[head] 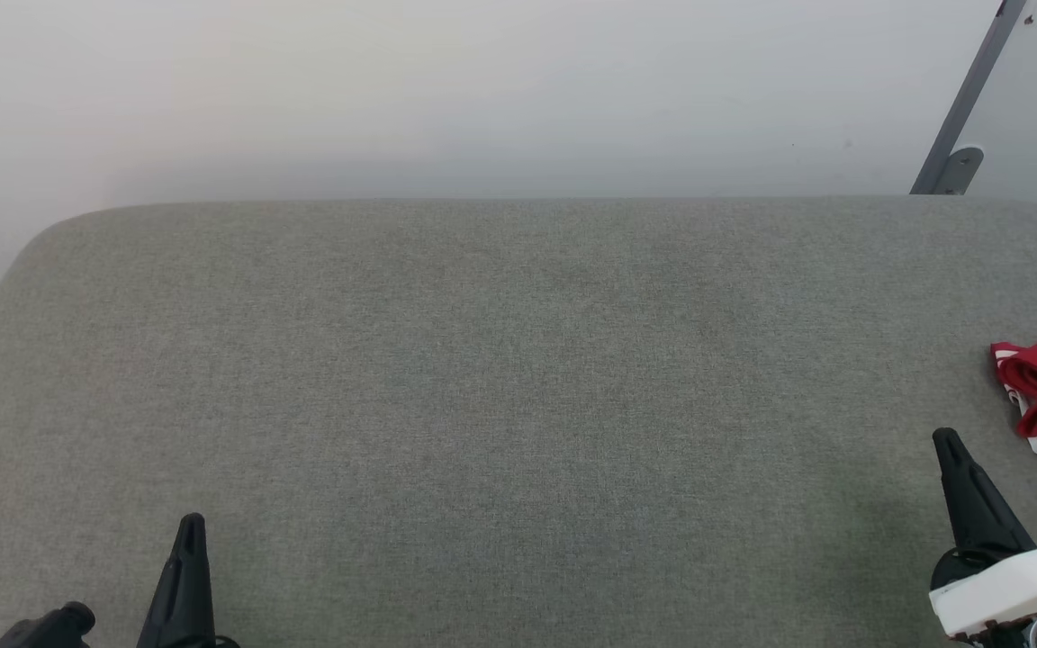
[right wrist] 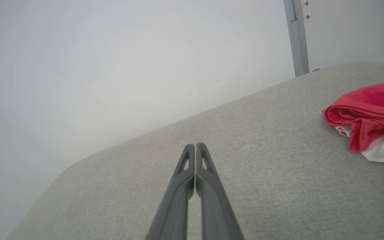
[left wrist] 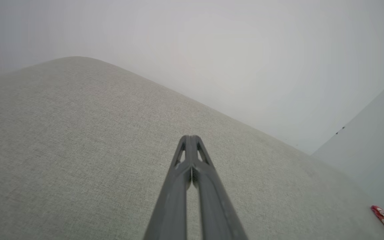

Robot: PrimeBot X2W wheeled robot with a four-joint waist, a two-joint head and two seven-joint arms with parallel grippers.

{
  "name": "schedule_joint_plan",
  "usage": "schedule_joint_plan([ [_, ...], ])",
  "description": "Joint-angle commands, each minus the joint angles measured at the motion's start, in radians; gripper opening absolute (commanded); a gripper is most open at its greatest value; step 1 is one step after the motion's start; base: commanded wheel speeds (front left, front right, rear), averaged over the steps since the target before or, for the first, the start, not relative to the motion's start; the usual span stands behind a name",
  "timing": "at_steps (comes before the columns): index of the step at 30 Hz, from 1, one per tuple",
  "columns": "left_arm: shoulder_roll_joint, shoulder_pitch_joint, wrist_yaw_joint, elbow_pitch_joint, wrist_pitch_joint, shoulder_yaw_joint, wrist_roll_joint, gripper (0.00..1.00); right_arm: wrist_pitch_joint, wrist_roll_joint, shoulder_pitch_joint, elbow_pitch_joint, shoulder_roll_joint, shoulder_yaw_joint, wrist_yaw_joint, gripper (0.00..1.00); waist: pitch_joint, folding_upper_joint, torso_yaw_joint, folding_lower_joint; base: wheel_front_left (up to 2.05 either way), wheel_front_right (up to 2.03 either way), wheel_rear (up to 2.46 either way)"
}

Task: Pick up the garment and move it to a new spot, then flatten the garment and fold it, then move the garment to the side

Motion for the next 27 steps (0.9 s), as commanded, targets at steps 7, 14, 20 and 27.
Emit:
schedule_joint_plan([
  [7, 0.008, -0.055, 0.001, 0.012, 0.031, 0.000, -0.145, 0.00, 0.018, 0.116, -0.042, 0.010, 0.018, -0.016, 0.000, 0.00, 0.000, 0.0000, -0.001, 0.0000, 0.00, 0.00, 0.00],
  [14, 0.006, -0.078, 0.001, 0.026, 0.055, -0.001, -0.248, 0.00, 0.031, 0.200, -0.056, 0.027, 0.037, -0.022, 0.000, 0.00, 0.000, 0.0000, -0.002, 0.0000, 0.00, 0.00, 0.00],
  [20, 0.004, -0.097, 0.001, 0.038, 0.074, -0.001, -0.330, 0.00, 0.041, 0.267, -0.066, 0.041, 0.052, -0.027, 0.000, 0.00, 0.001, 0.0000, -0.003, 0.0000, 0.00, 0.00, 0.00],
  [27, 0.001, -0.115, 0.001, 0.050, 0.095, -0.001, -0.406, 0.00, 0.051, 0.329, -0.076, 0.053, 0.067, -0.032, 0.000, 0.00, 0.001, 0.0000, -0.004, 0.0000, 0.00, 0.00, 0.00],
])
